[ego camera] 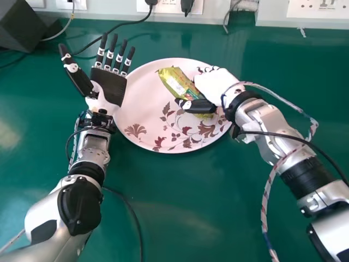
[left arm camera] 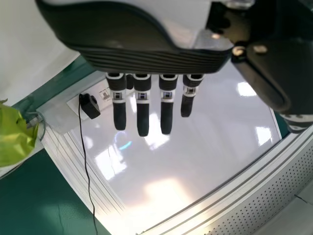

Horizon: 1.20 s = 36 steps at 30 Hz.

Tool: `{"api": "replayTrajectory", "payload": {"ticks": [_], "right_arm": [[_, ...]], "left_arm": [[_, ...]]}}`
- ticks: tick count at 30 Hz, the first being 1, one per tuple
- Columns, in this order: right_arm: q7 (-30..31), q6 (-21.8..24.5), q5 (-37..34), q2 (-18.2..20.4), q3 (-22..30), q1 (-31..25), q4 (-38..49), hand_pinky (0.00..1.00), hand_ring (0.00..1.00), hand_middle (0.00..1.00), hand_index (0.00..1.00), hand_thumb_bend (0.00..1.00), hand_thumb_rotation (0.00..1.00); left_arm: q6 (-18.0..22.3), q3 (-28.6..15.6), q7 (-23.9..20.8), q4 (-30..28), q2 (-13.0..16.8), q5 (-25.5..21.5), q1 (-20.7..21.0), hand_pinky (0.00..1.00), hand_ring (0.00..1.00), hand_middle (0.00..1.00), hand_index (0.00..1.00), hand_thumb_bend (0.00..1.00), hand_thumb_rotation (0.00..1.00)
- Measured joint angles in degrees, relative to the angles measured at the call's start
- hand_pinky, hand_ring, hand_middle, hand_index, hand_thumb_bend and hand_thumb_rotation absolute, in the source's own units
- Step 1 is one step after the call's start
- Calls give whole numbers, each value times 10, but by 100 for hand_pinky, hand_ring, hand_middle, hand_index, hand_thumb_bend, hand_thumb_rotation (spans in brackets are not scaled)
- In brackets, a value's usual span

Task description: Pick up biscuit and place it in the plate

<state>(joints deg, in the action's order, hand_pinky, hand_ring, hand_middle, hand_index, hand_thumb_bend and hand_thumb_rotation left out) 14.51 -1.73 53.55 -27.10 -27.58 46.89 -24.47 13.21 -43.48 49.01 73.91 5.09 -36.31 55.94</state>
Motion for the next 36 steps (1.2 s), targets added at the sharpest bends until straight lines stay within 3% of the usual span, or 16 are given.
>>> {"api": "replayTrajectory", "payload": {"ticks": [6,8,20,36], "right_arm": [[4,-1,-7,2,-7,12,-16,100,100,41,50,50,0],[2,-2,-10,2,-8,14,-20,100,100,46,49,50,0],[-6,-7,-12,2,-17,22,-33,100,100,48,49,51,0],[12,5,-15,-1,-17,22,-19,100,100,46,51,51,0]], "left_arm": [[5,0,-11,1,-2,1,0,87,83,89,95,99,54],[8,0,-13,1,-3,1,-1,87,83,89,94,99,54],[56,12,-43,2,-10,19,-4,87,84,89,93,99,56],[34,16,-35,1,-7,20,-3,90,86,90,94,98,55]]}}
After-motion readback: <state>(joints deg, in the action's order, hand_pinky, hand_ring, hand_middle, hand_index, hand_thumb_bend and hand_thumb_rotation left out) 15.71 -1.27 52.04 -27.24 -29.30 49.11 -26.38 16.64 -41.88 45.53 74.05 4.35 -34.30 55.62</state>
